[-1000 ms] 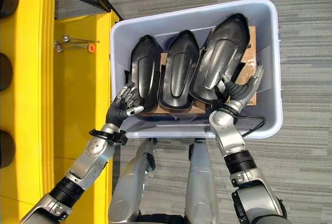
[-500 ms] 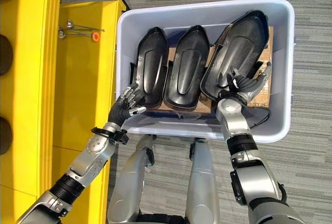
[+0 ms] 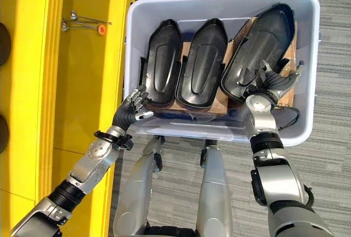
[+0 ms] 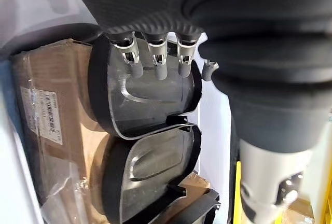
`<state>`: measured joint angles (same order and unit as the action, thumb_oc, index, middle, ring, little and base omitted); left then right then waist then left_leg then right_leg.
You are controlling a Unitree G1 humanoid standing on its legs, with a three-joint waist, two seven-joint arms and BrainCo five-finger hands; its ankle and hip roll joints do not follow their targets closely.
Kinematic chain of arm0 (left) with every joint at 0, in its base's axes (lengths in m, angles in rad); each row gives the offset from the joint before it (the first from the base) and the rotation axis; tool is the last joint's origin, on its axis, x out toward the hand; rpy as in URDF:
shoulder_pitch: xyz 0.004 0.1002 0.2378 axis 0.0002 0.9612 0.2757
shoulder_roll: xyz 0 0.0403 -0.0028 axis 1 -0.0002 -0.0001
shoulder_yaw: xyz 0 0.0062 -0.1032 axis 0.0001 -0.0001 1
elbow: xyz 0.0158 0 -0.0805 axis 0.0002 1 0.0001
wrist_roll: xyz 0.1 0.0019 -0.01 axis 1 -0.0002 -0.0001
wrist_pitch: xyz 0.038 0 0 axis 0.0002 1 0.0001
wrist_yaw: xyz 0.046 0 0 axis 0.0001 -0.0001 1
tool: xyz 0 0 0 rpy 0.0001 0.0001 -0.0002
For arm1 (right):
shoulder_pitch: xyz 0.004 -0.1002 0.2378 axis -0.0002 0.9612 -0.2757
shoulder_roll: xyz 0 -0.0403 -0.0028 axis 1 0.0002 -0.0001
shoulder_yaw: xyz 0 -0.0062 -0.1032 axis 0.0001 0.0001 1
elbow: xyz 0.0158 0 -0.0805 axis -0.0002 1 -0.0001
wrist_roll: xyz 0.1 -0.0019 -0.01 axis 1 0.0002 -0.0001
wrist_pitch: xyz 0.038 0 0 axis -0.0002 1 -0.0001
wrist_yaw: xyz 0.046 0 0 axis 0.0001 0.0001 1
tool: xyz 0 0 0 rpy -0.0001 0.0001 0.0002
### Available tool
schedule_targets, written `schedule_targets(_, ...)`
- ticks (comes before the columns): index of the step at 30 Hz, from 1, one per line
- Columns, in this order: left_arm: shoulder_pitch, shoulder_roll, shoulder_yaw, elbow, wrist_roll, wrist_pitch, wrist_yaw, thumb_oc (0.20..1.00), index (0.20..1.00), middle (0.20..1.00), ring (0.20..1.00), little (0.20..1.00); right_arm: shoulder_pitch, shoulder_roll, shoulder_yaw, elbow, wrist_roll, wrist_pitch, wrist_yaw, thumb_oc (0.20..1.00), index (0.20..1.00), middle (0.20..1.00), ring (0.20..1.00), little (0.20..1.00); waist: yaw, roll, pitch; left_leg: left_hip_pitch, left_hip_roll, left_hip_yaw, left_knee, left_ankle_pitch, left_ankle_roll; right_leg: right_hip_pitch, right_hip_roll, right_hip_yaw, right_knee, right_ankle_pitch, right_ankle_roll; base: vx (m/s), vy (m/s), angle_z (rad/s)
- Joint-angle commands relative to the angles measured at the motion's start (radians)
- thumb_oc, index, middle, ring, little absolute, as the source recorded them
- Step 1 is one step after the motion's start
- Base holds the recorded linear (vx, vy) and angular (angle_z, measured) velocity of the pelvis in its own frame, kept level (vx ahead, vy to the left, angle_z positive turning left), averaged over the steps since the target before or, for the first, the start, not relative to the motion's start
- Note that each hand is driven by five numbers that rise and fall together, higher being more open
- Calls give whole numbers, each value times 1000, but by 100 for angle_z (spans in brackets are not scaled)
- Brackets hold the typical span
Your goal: Move parts from the plastic box to the shelf.
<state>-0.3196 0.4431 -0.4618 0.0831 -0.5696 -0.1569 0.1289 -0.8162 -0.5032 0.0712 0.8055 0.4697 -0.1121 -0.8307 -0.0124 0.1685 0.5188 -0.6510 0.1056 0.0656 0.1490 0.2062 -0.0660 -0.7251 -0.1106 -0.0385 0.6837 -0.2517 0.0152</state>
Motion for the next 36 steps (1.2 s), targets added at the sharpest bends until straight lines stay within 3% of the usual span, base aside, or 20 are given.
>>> schedule_targets(1, -24, 12, 4, -29, -8, -26, -21, 1000, 1000, 1000, 1000, 1000, 8, 48, 34, 116, 95, 190, 182, 1000, 1000, 1000, 1000, 1000, 26, 26, 1, 12, -95, 5, 106, -194, 43, -4, 61, -38, -6, 14, -8, 0, 0, 0)
schedule_targets(5, -22, 19, 15, -19, -7, -31, -33, 1000, 1000, 1000, 1000, 1000, 10, 44, 94, 149, 72, 287, 225, 1000, 1000, 1000, 1000, 1000, 30, 14, 1, 9, -86, 7, 107, -192, 43, 0, 61, -44, -13, 21, -7, 0, -9, 0)
schedule_targets(6, -22, 29, 25, -16, -13, -31, -40, 1000, 1000, 1000, 1000, 1000, 12, 37, 116, 167, 87, 358, 281, 1000, 1000, 1000, 1000, 1000, 32, 6, 1, 11, -82, 9, 106, -191, 42, 8, 61, -49, -20, 24, -5, -3, -33, 0)
schedule_targets(7, -22, 30, 25, -16, -13, -31, -40, 1000, 1000, 1000, 1000, 1000, 13, 37, 118, 170, 85, 354, 280, 1000, 1000, 1000, 1000, 1000, 32, 5, 1, 11, -82, 8, 106, -191, 42, 9, 61, -50, -21, 24, -5, 1, -29, 3)
schedule_targets(10, -24, 36, 32, -12, -19, -27, -50, 1000, 1000, 1000, 1000, 1000, 19, 37, 152, 201, 77, 454, 349, 1000, 1000, 1000, 1000, 1000, 37, -6, 1, 11, -78, 6, 110, -192, 42, 17, 58, -59, -25, 26, -3, 12, -44, 7)
schedule_targets(11, -28, 42, 41, -6, -17, -18, -69, 1000, 1000, 1000, 1000, 1000, 18, 32, 181, 235, 68, 496, 421, 1000, 1000, 1000, 1000, 1000, 43, -16, 1, 12, -76, 4, 110, -191, 43, 24, 57, -64, -32, 30, -1, 80, -56, 6)
schedule_targets(13, -24, 42, 38, 3, -12, -16, -77, 1000, 1000, 1000, 1000, 1000, 26, 38, 194, 254, 86, 505, 440, 1000, 1000, 1000, 1000, 1000, 41, -25, 1, 35, -83, -1, 116, -217, 38, 50, 51, -58, -27, 5, 6, 84, -49, 6)
schedule_targets(17, -40, 51, 38, 14, -19, -6, -94, 1000, 1000, 1000, 1000, 1000, 4, 33, 231, 314, -58, 527, 462, 1000, 1000, 1000, 1000, 1000, 52, -31, 1, 25, -80, -4, 127, -218, 42, 50, 48, -70, -27, 7, 7, 4, -20, 3)
schedule_targets(18, -46, 53, 36, 14, -21, 2, -92, 1000, 1000, 1000, 1000, 1000, -13, 27, 247, 330, -164, 557, 438, 1000, 1000, 1000, 1000, 1000, 57, -30, 1, 19, -81, -5, 132, -217, 43, 47, 48, -74, -22, 7, 8, 9, -10, 4)
schedule_targets(20, -51, 48, 27, 19, -13, -7, -81, 1000, 1000, 1000, 1000, 1000, -28, 21, 282, 344, -214, 610, 439, 1000, 1000, 1000, 1000, 1000, 62, -29, 1, 6, -82, -5, 135, -213, 44, 39, 49, -76, -19, 10, 9, 3, -3, 2)
schedule_targets(28, -50, 51, 16, 35, -27, -38, -81, 1000, 1000, 1000, 1000, 1000, -51, 13, 331, 392, -263, 695, 453, 1000, 1000, 1000, 1000, 1000, 74, -20, 1, -9, -87, -12, 132, -203, 46, 35, 47, -75, -29, 13, 7, 7, 8, 2)
schedule_targets(29, -50, 50, 17, 37, -27, -40, -85, 1000, 1000, 1000, 1000, 1000, -53, 12, 334, 395, -260, 700, 455, 843, 843, 843, 843, 843, 75, -19, 1, -9, -87, -12, 131, -203, 46, 35, 47, -75, -29, 14, 7, 14, 15, 6)
schedule_targets(30, -50, 50, 18, 39, -26, -42, -88, 1000, 1000, 1000, 1000, 1000, -55, 14, 336, 399, -254, 706, 453, 485, 485, 485, 485, 485, 77, -18, 1, -11, -87, -12, 131, -202, 46, 34, 46, -75, -29, 14, 7, 12, 15, 3)
schedule_targets(31, -48, 47, 19, 40, -25, -47, -90, 1000, 1000, 1000, 1000, 1000, -59, 16, 339, 405, -264, 714, 451, 200, 200, 200, 200, 200, 79, -17, 1, -14, -87, -13, 130, -200, 46, 32, 45, -75, -30, 14, 6, 0, 0, 0)
schedule_targets(36, -47, 44, 18, 44, -32, -55, -92, 1000, 1000, 1000, 1000, 1000, -58, 19, 339, 432, -260, 704, 411, 200, 200, 200, 200, 200, 85, -12, 1, -21, -90, -17, 134, -199, 48, 30, 42, -75, -26, 13, 6, 6, 4, 0)
